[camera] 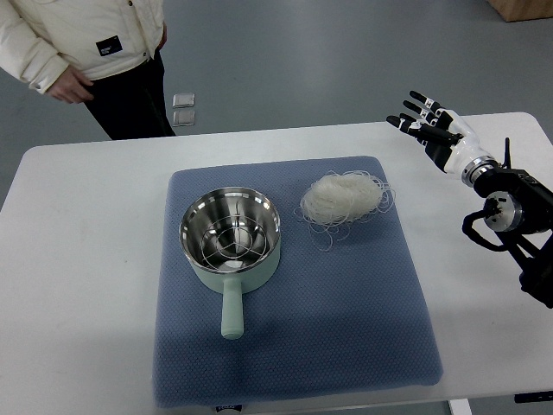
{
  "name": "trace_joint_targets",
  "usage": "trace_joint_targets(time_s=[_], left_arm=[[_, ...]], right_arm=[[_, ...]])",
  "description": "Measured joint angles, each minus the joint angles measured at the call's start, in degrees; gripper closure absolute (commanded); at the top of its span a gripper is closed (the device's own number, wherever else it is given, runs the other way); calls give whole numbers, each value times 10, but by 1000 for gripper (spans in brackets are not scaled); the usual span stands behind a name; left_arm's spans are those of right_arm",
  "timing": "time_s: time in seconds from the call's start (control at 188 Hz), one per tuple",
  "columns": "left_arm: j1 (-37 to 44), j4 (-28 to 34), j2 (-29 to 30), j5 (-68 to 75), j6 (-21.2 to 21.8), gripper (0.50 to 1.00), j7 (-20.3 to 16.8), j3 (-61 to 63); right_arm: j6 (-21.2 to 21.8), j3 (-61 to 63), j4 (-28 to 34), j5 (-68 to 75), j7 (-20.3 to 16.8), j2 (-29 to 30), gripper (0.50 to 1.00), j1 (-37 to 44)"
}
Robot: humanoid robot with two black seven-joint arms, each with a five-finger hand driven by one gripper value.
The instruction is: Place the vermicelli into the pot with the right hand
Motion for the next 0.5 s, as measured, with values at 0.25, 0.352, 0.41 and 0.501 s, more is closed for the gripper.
trace_joint_targets(time_s=[0.25, 0.352, 0.41, 0.501], left_arm=[[1, 0, 0, 0, 0, 500, 0, -2], [1, 0, 0, 0, 0, 500, 0, -1], [1, 0, 0, 0, 0, 500, 0, -1], [1, 0, 0, 0, 0, 500, 0, -1]], right_arm=[[0, 1, -9, 1, 0, 0, 576, 1], [0, 1, -10, 1, 0, 0, 576, 1], [0, 1, -10, 1, 0, 0, 576, 1], [0, 0, -10, 1, 1, 0, 576, 1]])
